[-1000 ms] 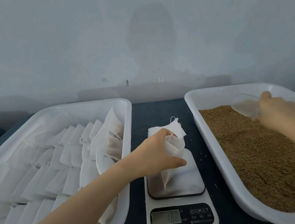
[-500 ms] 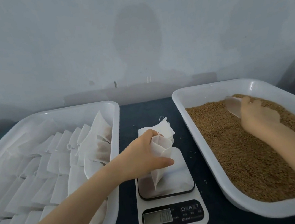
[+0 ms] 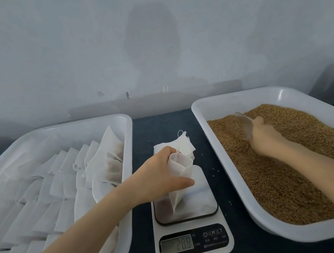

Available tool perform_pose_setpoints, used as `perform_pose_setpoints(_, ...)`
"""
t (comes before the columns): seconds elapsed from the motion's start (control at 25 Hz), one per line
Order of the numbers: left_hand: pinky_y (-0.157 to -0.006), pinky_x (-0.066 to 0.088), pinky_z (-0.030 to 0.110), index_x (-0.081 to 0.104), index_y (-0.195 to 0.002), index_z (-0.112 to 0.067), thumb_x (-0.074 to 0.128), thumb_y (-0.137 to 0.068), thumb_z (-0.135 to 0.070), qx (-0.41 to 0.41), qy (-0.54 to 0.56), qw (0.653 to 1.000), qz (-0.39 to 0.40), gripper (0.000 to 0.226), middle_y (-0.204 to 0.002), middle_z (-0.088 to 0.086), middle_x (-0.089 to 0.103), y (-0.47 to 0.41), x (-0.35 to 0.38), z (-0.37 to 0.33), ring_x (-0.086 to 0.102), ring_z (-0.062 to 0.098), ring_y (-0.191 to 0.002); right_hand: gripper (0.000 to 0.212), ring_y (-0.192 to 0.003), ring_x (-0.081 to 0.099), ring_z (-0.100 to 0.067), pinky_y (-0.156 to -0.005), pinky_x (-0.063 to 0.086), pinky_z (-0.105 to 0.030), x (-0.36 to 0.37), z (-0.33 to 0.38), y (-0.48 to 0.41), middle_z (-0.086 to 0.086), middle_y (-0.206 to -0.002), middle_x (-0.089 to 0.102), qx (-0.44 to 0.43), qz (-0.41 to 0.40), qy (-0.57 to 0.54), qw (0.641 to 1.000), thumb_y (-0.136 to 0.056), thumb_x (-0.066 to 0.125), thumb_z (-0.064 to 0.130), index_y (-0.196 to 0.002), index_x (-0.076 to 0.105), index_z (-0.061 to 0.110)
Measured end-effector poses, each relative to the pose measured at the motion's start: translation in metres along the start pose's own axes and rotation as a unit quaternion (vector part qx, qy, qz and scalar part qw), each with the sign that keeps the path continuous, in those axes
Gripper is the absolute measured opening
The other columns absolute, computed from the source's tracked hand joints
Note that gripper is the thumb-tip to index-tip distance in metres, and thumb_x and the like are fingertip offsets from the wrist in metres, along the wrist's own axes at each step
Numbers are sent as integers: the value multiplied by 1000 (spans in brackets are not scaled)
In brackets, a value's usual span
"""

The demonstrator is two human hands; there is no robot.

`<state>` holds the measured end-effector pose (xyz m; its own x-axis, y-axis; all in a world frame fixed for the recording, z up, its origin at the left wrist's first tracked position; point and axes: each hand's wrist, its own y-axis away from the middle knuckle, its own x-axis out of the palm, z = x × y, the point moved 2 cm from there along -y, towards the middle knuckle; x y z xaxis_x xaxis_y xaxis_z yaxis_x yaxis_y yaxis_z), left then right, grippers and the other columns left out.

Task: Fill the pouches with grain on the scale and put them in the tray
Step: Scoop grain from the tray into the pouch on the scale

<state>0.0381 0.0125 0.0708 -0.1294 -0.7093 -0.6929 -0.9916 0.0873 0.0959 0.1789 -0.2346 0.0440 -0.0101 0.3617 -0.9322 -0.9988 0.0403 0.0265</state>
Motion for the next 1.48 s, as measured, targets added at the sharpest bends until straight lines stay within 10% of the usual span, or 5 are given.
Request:
perform_pose_setpoints(0.4, -61, 40, 14, 40, -110, -33, 76, -76, -40, -6, 0, 1000, 1, 50, -101, -12, 53, 0, 0, -1, 54, 11, -82, 55, -48, 58, -18, -39, 42, -24, -10, 7, 5, -10, -74, 62, 26, 96, -142, 985, -89, 63, 34, -126, 40, 0)
perform_pose_setpoints(0.64, -60, 40, 13, 40, -109, -33, 76, -76, -39, -2, -5, 1000, -1, 49, -99, -15, 52, 0, 0, -2, 54, 10, -81, 22, -37, 58, -11, -37, 43, -20, -21, 3, 4, -4, -54, 66, 2, 112, -198, 974, -84, 68, 23, -97, 61, 7)
perform_pose_setpoints(1.04, -55, 40, 10, 41, -106, -36, 76, -74, -43, 1, 5, 1000, -2, 48, -95, -19, 52, -1, 0, 1, 55, 6, -79, 24, -57, 53, -12, -69, 50, -34, -48, 1, 9, 7, -73, 56, -72, -112, 59, 989, -96, 47, 39, -108, 46, 18)
perform_pose_setpoints(1.28, -56, 40, 11, 41, -106, -36, 76, -74, -43, 0, 11, 1000, -1, 48, -96, -20, 52, -2, 0, 2, 55, 6, -81, 23, -109, 49, -31, -99, 32, -51, -64, 8, 16, -4, -116, 57, -108, -179, -4, 978, -95, 49, 30, -117, 53, 25)
perform_pose_setpoints(1.48, -61, 41, 13, 42, -109, -35, 76, -74, -42, -2, 25, 1000, 0, 50, -99, -17, 54, -2, 0, 4, 56, 7, -85, 26, -117, 45, -24, -101, 17, -38, -68, 20, 29, 0, -118, 56, -207, -224, -42, 951, -93, 54, 22, -119, 59, 22)
